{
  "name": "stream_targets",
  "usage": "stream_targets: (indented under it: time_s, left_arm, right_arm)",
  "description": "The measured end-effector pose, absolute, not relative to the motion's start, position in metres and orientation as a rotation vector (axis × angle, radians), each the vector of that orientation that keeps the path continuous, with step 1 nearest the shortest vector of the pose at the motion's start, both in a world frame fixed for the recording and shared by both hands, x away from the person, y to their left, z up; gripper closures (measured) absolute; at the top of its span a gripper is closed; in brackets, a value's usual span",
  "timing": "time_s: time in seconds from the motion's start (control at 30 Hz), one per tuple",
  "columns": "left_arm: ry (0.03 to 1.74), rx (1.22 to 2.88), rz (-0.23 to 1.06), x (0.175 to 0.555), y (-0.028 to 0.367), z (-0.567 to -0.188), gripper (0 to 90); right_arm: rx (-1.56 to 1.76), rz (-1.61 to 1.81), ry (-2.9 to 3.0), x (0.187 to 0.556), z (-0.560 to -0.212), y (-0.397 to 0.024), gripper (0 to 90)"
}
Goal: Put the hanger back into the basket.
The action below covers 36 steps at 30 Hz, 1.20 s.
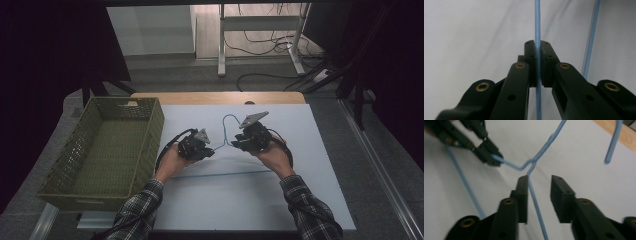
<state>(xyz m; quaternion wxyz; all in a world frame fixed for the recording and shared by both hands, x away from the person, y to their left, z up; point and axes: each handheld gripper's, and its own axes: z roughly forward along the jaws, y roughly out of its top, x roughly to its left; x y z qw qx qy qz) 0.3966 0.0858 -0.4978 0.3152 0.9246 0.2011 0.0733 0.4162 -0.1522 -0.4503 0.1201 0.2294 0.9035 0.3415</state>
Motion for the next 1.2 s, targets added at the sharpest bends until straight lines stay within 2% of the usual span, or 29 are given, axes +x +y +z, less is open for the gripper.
stream_targets:
  time_s: [0.1,0.23,0.33,0.47,0.57,0.63,0.7,0.87,0.97,1.2]
  left_arm:
    - [0.537,2.434,0.178,0.394,0.086,-0.497,86.0]
    - [0.55,2.432,0.16,0.391,0.086,-0.498,85.9]
    - [0.549,2.426,0.151,0.39,0.087,-0.499,85.9]
    - [0.573,2.401,0.112,0.386,0.089,-0.498,85.8]
    - [0.609,2.395,0.07,0.384,0.088,-0.496,85.3]
    - [0.654,2.349,0.038,0.382,0.089,-0.492,79.9]
    - [0.698,2.302,0.023,0.379,0.09,-0.485,69.7]
    - [0.718,2.245,-0.064,0.372,0.095,-0.464,53.1]
    - [0.719,2.242,-0.109,0.365,0.096,-0.453,50.6]
    - [0.711,2.254,-0.148,0.349,0.097,-0.437,55.4]
  right_arm:
    - [0.743,1.029,2.617,0.42,-0.448,-0.144,56.1]
    - [0.85,1.065,2.604,0.426,-0.45,-0.13,53.9]
    - [0.956,1.084,2.596,0.432,-0.452,-0.123,58.1]
    - [1.032,1.121,2.624,0.435,-0.454,-0.119,74.2]
    - [1.07,1.154,2.635,0.433,-0.454,-0.118,82.1]
    - [1.142,1.273,2.631,0.432,-0.45,-0.123,85.4]
    - [1.137,1.302,2.618,0.429,-0.445,-0.125,85.9]
    - [1.073,1.31,2.609,0.418,-0.431,-0.128,86.1]
    - [1.033,1.346,2.608,0.41,-0.424,-0.13,86.1]
    - [0.882,1.381,2.636,0.385,-0.409,-0.128,86.0]
